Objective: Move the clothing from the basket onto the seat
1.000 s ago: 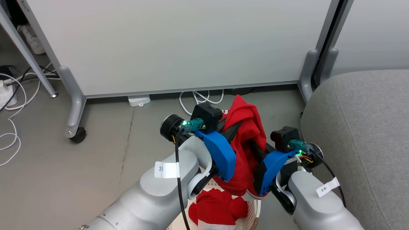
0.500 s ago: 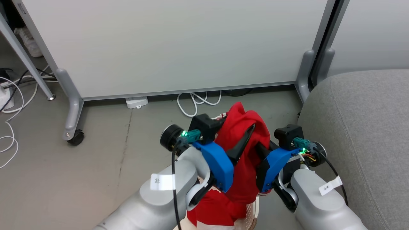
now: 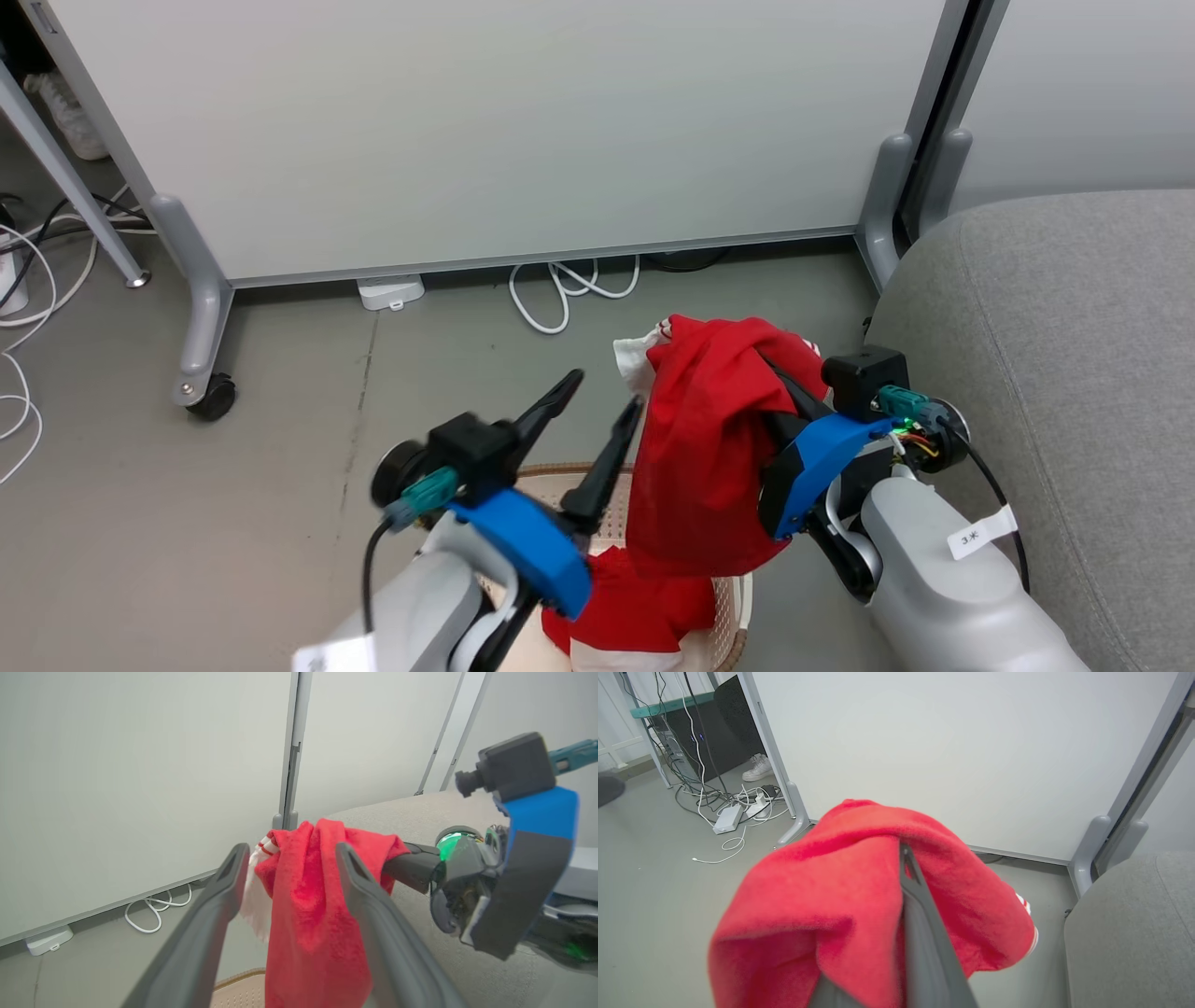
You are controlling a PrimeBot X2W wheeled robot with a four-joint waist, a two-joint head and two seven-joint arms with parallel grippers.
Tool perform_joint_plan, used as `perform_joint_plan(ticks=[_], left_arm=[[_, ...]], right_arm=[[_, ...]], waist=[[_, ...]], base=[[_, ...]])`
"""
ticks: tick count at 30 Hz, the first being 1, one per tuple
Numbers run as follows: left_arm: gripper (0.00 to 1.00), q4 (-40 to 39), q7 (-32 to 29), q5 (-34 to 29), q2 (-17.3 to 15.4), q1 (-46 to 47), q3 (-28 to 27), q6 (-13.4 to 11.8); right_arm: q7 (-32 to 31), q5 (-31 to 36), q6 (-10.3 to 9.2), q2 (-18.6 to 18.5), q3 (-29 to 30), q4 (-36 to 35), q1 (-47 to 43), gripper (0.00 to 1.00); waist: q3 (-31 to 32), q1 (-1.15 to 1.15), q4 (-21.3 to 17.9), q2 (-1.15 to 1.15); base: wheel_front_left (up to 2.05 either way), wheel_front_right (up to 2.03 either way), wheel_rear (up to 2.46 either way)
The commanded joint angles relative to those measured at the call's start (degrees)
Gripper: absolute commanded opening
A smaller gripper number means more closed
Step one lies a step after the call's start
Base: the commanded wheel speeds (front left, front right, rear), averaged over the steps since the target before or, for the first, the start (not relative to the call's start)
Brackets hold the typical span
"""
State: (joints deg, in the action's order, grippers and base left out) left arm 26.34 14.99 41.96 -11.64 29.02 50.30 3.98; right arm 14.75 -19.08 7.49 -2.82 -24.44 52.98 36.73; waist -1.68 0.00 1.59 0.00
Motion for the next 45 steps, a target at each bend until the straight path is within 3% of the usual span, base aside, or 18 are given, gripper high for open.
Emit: perform_joint_plan(ticks=[1,10,18,31,45], left_arm=[[1.00,-0.9,0.3,-1.1,-0.6,-1.4,-1.5,-0.3],[1.00,-6.1,0.3,-10.8,-1.6,-11.9,-15.5,0.2],[1.00,-5.9,0.3,-16.7,-0.2,-16.3,-22.7,1.9],[1.00,-4.0,0.3,-19.3,2.2,-17.2,-25.2,3.6],[1.00,-4.6,0.3,-18.2,2.2,-14.7,-23.2,3.5]], right_arm=[[0.4,0.5,0.01,-0.1,0.2,-0.5,0.4,0.00],[0.5,1.8,0.01,-0.1,2.4,-1.2,-1.1,0.00],[0.2,2.5,0.01,-0.1,3.1,-2.0,-2.3,0.00],[-0.7,2.7,0.01,-0.1,3.4,-3.7,-3.2,0.00],[-1.3,3.3,0.01,-0.3,4.2,-5.6,-3.3,0.00]], waist=[[0.0,0.00,0.0,0.00],[0.1,0.00,-0.1,0.00],[0.5,0.00,-0.4,0.00],[0.1,0.00,-1.8,0.00],[-2.0,0.00,-11.9,0.00]], base=[[0.00,0.00,0.00],[0.00,0.00,0.00],[0.00,0.00,0.00],[0.00,0.00,0.00],[0.00,0.00,0.00]])
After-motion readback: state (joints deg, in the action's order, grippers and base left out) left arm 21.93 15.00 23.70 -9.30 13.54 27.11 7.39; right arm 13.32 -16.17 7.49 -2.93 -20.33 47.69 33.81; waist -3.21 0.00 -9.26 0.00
